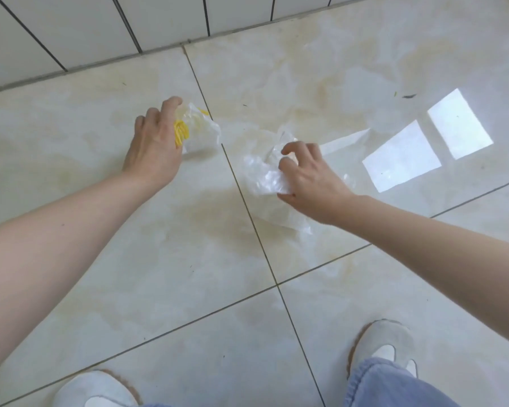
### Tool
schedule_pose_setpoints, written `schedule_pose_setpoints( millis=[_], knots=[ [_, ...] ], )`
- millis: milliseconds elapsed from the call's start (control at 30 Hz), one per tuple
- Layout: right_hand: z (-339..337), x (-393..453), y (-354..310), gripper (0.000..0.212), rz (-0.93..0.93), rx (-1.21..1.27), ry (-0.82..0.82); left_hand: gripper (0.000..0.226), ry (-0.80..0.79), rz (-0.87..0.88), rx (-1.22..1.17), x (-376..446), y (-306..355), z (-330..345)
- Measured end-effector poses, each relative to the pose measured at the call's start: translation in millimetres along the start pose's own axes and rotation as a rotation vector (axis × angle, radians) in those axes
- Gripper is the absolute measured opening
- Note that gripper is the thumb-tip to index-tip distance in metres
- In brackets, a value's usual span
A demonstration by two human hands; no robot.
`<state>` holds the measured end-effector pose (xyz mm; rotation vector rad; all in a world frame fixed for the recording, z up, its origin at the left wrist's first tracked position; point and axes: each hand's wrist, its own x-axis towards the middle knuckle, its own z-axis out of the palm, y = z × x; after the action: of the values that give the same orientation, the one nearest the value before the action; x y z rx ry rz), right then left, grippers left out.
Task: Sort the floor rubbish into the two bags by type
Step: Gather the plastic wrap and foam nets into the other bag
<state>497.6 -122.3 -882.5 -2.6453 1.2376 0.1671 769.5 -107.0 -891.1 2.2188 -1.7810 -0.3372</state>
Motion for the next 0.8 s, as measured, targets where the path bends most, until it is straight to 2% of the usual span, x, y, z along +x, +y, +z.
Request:
schedule_pose_setpoints(
  millis=[167, 367, 567, 700, 800],
  knots=[
    [27, 1, 2, 0.061, 0.025, 0.004, -0.170, 0.075, -0.148, 0.031, 0.169, 24, -9, 12],
    [33, -5, 4, 0.088, -0.003, -0.055, -0.216, 0.063, -0.353, 0.077, 0.243, 38, -16, 34],
    [36, 2, 3, 0.091, 0.009, -0.131, -0.151, 0.053, -0.221, 0.131, 0.267, 39, -15, 42],
    [36, 8, 0, 0.079, 0.064, -0.184, -0.168, 0.038, -0.126, 0.163, 0.267, 30, -13, 44],
    [40, 9, -2, 0.065, 0.096, -0.175, -0.190, 0.030, -0.118, 0.134, 0.265, 17, -13, 43]
  ],
)
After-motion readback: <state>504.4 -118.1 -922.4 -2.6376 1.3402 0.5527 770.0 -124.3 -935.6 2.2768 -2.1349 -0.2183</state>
